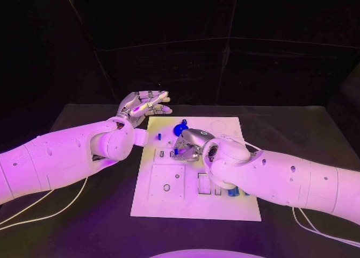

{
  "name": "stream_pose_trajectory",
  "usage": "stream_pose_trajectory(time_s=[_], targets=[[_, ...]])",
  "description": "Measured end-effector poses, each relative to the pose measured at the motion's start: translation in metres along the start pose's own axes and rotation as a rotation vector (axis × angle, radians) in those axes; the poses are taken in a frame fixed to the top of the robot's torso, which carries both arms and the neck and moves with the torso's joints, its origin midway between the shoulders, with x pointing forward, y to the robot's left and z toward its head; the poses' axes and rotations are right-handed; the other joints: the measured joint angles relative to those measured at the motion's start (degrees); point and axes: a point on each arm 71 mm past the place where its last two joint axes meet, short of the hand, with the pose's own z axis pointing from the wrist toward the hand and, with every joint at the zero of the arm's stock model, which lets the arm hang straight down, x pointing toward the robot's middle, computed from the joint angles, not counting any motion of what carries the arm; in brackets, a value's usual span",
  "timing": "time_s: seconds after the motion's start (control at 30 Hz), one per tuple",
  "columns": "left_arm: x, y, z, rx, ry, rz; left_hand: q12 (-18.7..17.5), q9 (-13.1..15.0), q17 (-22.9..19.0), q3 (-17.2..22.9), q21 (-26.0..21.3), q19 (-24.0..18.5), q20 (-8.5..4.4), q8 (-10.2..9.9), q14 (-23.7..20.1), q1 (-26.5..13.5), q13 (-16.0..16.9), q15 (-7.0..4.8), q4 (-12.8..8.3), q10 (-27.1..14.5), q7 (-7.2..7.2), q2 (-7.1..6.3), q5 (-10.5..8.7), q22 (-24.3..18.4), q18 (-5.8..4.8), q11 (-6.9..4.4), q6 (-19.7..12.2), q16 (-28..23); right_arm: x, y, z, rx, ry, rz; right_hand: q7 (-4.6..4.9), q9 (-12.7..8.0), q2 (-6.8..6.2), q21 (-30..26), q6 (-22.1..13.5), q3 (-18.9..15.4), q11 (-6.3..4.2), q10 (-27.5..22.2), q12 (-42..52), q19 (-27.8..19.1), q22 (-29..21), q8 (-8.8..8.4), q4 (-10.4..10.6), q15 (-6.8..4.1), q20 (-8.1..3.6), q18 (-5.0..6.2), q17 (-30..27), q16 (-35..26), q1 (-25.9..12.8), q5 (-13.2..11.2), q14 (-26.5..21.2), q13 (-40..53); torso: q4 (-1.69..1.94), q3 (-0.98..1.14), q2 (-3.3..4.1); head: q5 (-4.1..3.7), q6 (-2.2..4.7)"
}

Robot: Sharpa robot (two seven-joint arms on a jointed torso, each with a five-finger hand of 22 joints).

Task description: Assemble the parts on the task board

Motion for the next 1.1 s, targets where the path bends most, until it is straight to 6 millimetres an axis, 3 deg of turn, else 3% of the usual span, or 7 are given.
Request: stream_pose_trajectory(time_s=[0.23,0.47,0.7,0.97,1.1], targets=[[-0.0002,0.0000,0.0000,0.000,0.000,0.000,0.0,0.0,0.0,0.0,0.0,0.0,0.00,0.0,0.0,0.0,0.0,0.00,0.0,0.0,0.00,0.00,0.00,0.0,0.00,0.00,0.0,0.0,-0.0002,-0.0004,0.0001,0.004,-0.004,-0.003,0.35,-0.1,-1.10,0.0,-1.1,-0.4,0.25,-0.2,-0.4,0.0,0.0,-0.33,0.4,0.20,0.42,0.00,0.0,0.0,-1.1,-0.3,0.2,0.0,0.03,-0.02,0.00,-0.03,-0.02],[-0.0004,0.0000,-0.0001,0.000,0.000,0.000,0.0,0.0,0.0,0.0,0.0,0.0,0.00,0.0,0.0,0.0,0.0,0.00,0.0,0.0,0.00,0.00,0.00,0.0,0.00,0.00,0.0,0.0,0.0000,-0.0005,0.0001,0.005,-0.009,-0.002,0.47,-0.1,-1.33,-0.2,-1.2,-0.6,0.47,-0.5,-0.4,0.0,0.0,-0.57,0.6,0.40,0.42,0.00,0.0,0.0,-1.3,-0.4,0.0,0.0,0.04,-0.02,0.00,0.05,-0.01],[-0.0004,0.0000,-0.0001,0.000,0.000,0.000,0.0,0.0,0.0,0.0,0.0,0.0,0.01,0.0,0.0,0.0,0.0,0.00,0.0,0.0,0.00,0.00,0.00,0.0,0.00,0.00,0.0,0.0,0.0001,-0.0014,-0.0001,0.008,-0.018,0.002,0.40,0.0,-2.16,-0.2,-1.9,-1.6,0.47,-0.5,-0.6,-0.2,0.0,-0.57,1.6,0.40,0.63,0.00,0.0,0.0,-2.2,-2.9,0.0,0.0,0.03,-0.02,0.00,0.10,0.00],[-0.0003,0.0000,-0.0001,0.000,0.001,-0.001,0.0,0.0,0.0,0.0,0.0,0.0,0.01,0.0,0.0,0.0,0.0,0.00,0.0,0.0,0.00,0.00,0.00,0.0,0.00,0.00,0.0,0.0,0.0001,-0.0023,-0.0005,0.010,-0.034,0.009,0.68,0.0,-3.45,-0.2,-4.3,-4.1,0.77,-1.2,-1.0,0.0,0.0,-1.47,2.9,0.72,0.83,0.01,0.0,0.0,-3.4,-2.7,0.1,0.0,0.02,-0.02,0.00,0.01,-0.05],[-0.0003,0.0000,0.0000,0.000,0.001,-0.001,0.0,0.0,0.0,0.0,0.0,0.0,0.01,0.0,0.0,0.0,0.0,0.00,0.0,0.0,0.00,0.00,0.00,0.0,0.00,0.00,0.0,0.0,-0.0011,-0.0016,-0.0009,0.003,-0.050,0.016,0.76,-0.1,-3.45,-0.2,-4.8,-4.7,0.77,-1.2,-1.1,0.0,0.0,-1.64,3.4,0.81,0.83,0.01,0.0,0.0,-3.4,-2.7,0.0,0.0,0.02,-0.01,0.00,0.01,-0.07]])
